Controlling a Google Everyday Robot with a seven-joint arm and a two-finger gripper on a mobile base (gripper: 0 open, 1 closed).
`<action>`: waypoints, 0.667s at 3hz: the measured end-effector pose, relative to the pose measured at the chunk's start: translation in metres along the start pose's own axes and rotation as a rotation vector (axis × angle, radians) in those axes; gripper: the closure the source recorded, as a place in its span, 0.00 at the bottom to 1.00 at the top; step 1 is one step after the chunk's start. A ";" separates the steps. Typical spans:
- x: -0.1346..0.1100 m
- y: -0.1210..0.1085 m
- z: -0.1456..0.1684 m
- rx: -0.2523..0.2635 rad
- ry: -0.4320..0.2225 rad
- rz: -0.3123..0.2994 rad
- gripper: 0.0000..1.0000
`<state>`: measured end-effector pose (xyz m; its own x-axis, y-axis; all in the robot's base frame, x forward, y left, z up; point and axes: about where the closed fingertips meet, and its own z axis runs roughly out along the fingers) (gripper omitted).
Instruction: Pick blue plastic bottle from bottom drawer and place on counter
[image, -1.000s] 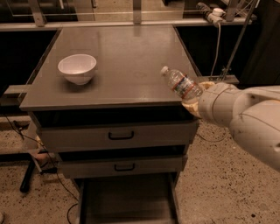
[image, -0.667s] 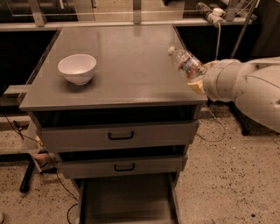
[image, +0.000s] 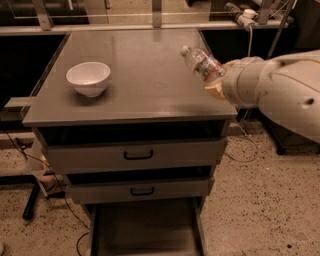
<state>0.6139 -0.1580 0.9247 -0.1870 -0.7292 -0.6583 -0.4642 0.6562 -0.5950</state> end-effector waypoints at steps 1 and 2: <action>-0.041 0.007 0.015 -0.034 -0.045 -0.032 1.00; -0.061 0.028 0.035 -0.093 -0.057 -0.051 1.00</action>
Offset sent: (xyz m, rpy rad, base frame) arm 0.0425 0.1020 0.0010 0.0023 0.0583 0.1850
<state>0.6425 -0.0884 0.9316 -0.1131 -0.7469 -0.6552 -0.5508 0.5960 -0.5843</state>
